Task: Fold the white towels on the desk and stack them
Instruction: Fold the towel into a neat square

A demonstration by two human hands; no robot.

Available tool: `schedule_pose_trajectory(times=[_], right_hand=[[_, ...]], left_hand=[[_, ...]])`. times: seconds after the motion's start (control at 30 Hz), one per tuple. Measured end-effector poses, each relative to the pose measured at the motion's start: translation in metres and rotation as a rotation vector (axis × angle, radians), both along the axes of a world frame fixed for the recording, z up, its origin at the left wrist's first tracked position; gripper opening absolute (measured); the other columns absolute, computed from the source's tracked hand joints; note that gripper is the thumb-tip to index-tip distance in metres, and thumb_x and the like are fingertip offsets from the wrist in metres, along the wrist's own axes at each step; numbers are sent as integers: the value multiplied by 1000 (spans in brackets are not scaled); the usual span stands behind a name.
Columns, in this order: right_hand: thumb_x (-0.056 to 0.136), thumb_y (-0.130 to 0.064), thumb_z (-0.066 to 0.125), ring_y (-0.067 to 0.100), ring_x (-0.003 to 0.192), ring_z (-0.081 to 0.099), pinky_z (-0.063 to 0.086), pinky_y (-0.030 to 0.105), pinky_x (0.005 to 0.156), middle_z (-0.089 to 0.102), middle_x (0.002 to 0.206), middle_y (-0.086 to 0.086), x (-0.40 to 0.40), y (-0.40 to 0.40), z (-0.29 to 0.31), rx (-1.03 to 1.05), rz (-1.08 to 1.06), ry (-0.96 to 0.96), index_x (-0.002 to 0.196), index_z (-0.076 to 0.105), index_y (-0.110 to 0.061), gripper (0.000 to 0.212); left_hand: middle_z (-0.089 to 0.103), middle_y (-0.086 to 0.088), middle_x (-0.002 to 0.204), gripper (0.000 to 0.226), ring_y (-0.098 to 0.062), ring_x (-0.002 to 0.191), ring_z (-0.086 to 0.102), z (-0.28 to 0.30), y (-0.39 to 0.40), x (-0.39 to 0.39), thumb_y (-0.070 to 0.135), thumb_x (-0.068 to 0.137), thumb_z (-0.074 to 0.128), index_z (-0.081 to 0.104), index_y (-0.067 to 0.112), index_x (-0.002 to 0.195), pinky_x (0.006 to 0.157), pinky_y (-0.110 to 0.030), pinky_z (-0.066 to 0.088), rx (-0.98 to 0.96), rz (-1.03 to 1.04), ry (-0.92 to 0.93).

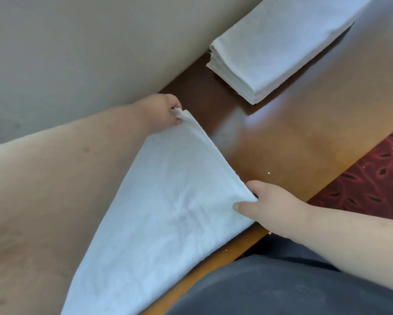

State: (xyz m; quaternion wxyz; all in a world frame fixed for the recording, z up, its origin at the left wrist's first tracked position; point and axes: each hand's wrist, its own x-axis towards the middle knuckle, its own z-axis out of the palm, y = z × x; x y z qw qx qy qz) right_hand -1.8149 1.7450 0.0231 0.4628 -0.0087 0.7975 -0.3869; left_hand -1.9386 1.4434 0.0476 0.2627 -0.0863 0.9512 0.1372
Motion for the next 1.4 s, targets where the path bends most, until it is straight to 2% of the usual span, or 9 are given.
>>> schedule_pose_trajectory(times=[0.13, 0.23, 0.33, 0.57, 0.73, 0.9, 1.13, 1.27, 1.4], right_hand=[[88, -38, 66, -4, 53, 54, 38, 11, 45, 59, 66, -20, 1, -17, 39, -173, 204, 84, 82, 55, -21, 20], [83, -38, 69, -6, 67, 56, 43, 9, 57, 62, 82, -24, 10, -46, 71, -245, 386, 169, 84, 54, -29, 17], [78, -41, 72, -4, 67, 56, 44, 11, 61, 64, 85, -19, 33, -82, 94, -331, 529, 212, 87, 52, -33, 23], [74, -40, 74, -1, 52, 54, 42, 11, 47, 60, 62, -19, 138, -186, 128, -436, 650, 213, 83, 51, -30, 27], [77, -35, 74, 0, 50, 57, 44, 13, 45, 62, 65, -18, 229, -263, 137, -467, 672, 179, 82, 49, -35, 25], [73, -47, 67, 3, 70, 60, 47, 22, 59, 62, 84, -19, 298, -330, 125, -377, 877, 348, 84, 45, -45, 24], [84, -29, 63, 14, 77, 59, 47, 31, 61, 60, 87, -7, 356, -406, 73, -226, 1069, 337, 101, 48, -28, 23], [89, -24, 61, 24, 86, 59, 49, 33, 68, 61, 97, -1, 374, -428, 43, -133, 1094, 338, 122, 51, -19, 35], [92, -26, 66, 21, 106, 58, 48, 30, 81, 60, 129, 0, 388, -419, 23, -102, 1199, 162, 145, 44, -21, 57]], left_hand=[[72, 8, 85, 31, -11, 83, 67, 44, -19, 32, 19, 93, 62, 59, 37, 118, 73, -29, 53, 95, 92, 46], [67, 13, 87, 18, -10, 80, 61, 79, -39, 69, 22, 95, 59, 63, 39, 95, 65, -25, 43, 31, 158, 66], [68, 0, 97, 9, -21, 86, 60, 108, -66, 115, 30, 96, 58, 66, 28, 100, 70, -27, 41, -78, 218, 137], [61, -2, 81, 23, -24, 68, 56, 164, -147, 254, 40, 97, 54, 60, 18, 95, 64, -32, 42, -186, 387, 265], [75, 7, 80, 21, -9, 58, 70, 169, -207, 359, 26, 96, 44, 64, 31, 95, 51, -24, 55, 193, 645, 364], [76, 3, 81, 22, -13, 69, 73, 143, -268, 439, 13, 94, 48, 65, 26, 99, 61, -26, 58, 655, 979, 472], [71, -4, 76, 29, -23, 72, 71, 77, -330, 498, 15, 99, 37, 65, 11, 98, 64, -32, 59, 1083, 1361, 344], [72, -10, 111, 17, -22, 90, 72, 19, -338, 503, 16, 96, 60, 65, 14, 113, 83, -37, 59, 828, 1289, 329], [54, -6, 128, 70, -23, 107, 57, -16, -339, 505, 3, 89, 58, 33, 27, 150, 94, -35, 51, 444, 1214, 359]])
